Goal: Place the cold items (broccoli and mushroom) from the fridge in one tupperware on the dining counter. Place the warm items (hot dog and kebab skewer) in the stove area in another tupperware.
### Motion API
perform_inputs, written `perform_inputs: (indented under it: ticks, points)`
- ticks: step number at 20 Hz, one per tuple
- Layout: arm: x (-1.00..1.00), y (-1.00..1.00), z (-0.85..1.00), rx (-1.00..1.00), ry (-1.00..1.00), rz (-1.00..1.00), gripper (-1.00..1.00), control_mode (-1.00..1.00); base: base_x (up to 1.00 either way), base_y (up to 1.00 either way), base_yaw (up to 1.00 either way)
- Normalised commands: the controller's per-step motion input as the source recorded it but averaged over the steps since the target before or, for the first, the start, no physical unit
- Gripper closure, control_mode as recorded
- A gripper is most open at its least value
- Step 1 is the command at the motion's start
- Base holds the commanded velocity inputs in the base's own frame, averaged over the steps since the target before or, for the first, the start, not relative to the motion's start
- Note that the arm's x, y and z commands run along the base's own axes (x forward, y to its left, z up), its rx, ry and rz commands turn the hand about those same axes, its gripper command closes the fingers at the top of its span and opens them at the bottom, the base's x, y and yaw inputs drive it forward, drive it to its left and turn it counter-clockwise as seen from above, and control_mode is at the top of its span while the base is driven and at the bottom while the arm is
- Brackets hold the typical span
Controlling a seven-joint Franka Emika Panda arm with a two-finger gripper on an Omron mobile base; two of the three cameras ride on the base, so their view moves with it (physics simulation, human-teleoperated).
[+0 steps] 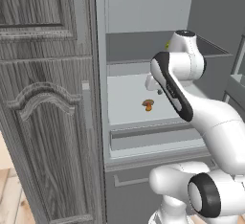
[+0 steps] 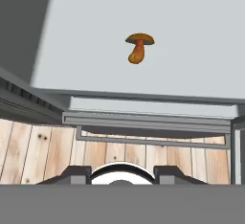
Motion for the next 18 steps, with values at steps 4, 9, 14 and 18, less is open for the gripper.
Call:
perform_inputs:
  ticks: [4, 9, 14, 18]
  points:
    - [-0.13, 0.0, 0.0, 0.0, -0.01, 0.0, -1.0, -1.0, 0.0, 0.0, 0.0]
    - [-0.17, 0.0, -0.48, -0.01, -0.02, -0.04, -1.0, -1.0, 0.0, 0.0, 0.0]
    - [0.0, 0.0, -0.55, -0.01, 0.0, -0.02, -1.0, -1.0, 0.0, 0.0, 0.0]
    - [0.4, 0.0, -0.42, -0.03, 0.02, 0.0, -1.0, -1.0, 0.0, 0.0, 0.0]
